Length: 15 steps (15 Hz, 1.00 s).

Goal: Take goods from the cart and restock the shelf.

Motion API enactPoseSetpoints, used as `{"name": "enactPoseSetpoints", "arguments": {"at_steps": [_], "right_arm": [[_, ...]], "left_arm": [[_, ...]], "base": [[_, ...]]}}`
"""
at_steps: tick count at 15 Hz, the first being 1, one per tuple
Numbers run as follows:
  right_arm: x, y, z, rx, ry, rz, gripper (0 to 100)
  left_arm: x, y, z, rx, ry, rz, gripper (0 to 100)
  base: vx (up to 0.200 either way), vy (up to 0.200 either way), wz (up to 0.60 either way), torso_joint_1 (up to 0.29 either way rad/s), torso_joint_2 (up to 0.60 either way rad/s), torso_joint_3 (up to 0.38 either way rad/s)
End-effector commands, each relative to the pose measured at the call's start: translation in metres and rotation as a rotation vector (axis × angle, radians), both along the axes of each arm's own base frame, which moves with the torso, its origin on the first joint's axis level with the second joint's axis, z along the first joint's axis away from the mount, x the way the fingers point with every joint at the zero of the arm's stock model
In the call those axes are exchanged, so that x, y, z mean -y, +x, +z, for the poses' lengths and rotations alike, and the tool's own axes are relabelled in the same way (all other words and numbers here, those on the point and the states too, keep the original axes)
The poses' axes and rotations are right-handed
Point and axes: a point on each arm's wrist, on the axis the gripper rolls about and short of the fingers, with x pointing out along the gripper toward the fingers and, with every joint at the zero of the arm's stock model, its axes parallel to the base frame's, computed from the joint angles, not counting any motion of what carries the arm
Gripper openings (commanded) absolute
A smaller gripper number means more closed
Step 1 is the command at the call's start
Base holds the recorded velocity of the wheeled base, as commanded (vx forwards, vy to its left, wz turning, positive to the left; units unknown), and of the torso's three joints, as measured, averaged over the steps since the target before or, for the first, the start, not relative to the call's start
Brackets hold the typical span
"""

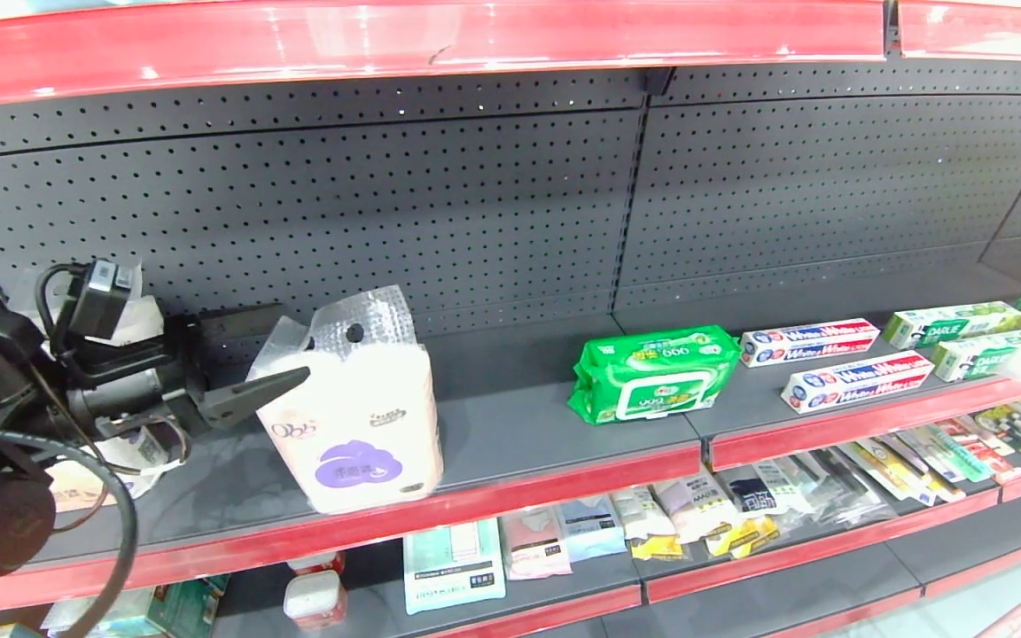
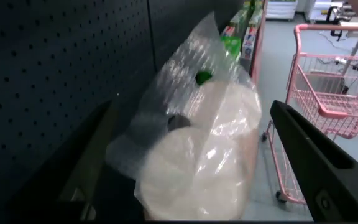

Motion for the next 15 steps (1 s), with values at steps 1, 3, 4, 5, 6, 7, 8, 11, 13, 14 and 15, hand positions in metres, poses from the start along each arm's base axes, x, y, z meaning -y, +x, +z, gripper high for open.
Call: {"name": "enactPoseSetpoints", "arguments": {"at_steps": [1, 3, 4, 5, 6, 7, 8, 11, 13, 14, 15], "right_arm": [[0.0, 0.001, 0.001, 0.0, 0.0, 0.0, 0], [0.0, 0.0, 0.002, 0.008, 0.001, 0.001, 0], [0.0, 0.0, 0.003, 0.015, 0.003, 0.001, 0], [0.0, -0.001, 0.004, 0.017, 0.007, 0.002, 0], [0.0, -0.001, 0.004, 0.017, 0.007, 0.002, 0], [0.0, -0.001, 0.003, 0.015, 0.007, 0.006, 0], [0.0, -0.001, 0.002, 0.014, 0.009, 0.006, 0], [-0.001, -0.003, 0.0, 0.016, 0.009, 0.01, 0], [-0.001, -0.005, 0.0, 0.023, 0.008, 0.012, 0], [-0.001, -0.008, 0.0, 0.036, 0.007, 0.012, 0], [-0.002, -0.009, 0.0, 0.043, 0.006, 0.011, 0]], "left_arm": [[-0.001, -0.022, 0.031, 0.07, -0.024, 0.061, 100], [-0.004, -0.033, 0.031, 0.061, -0.05, 0.172, 100], [-0.005, -0.041, 0.032, 0.062, -0.064, 0.218, 100], [-0.004, -0.05, 0.035, 0.054, -0.084, 0.243, 100], [-0.003, -0.057, 0.036, 0.049, -0.099, 0.265, 100], [-0.002, -0.069, 0.036, 0.041, -0.125, 0.326, 100], [-0.002, -0.073, 0.035, 0.035, -0.13, 0.344, 100], [-0.022, -0.09, 0.032, 0.046, -0.146, 0.544, 100], [-0.028, -0.087, 0.036, 0.072, -0.181, 0.68, 100], [-0.029, -0.088, 0.036, 0.076, -0.191, 0.728, 100], [-0.03, -0.089, 0.036, 0.08, -0.199, 0.767, 100]], "base": [[0.0, 0.0, 0.0, 0.0, 0.0, 0.0], [0.0, 0.0, 0.0, 0.0, 0.0, 0.0], [0.0, 0.0, 0.0, 0.0, 0.0, 0.0], [0.0, 0.0, 0.0, 0.0, 0.0, 0.0], [0.0, 0.0, 0.0, 0.0, 0.0, 0.0], [0.0, 0.0, 0.0, 0.0, 0.0, 0.0], [0.0, 0.0, 0.0, 0.0, 0.0, 0.0], [0.0, 0.0, 0.0, 0.0, 0.0, 0.0], [0.0, 0.0, 0.0, 0.0, 0.0, 0.0], [0.0, 0.0, 0.0, 0.0, 0.0, 0.0], [0.0, 0.0, 0.0, 0.0, 0.0, 0.0]]}}
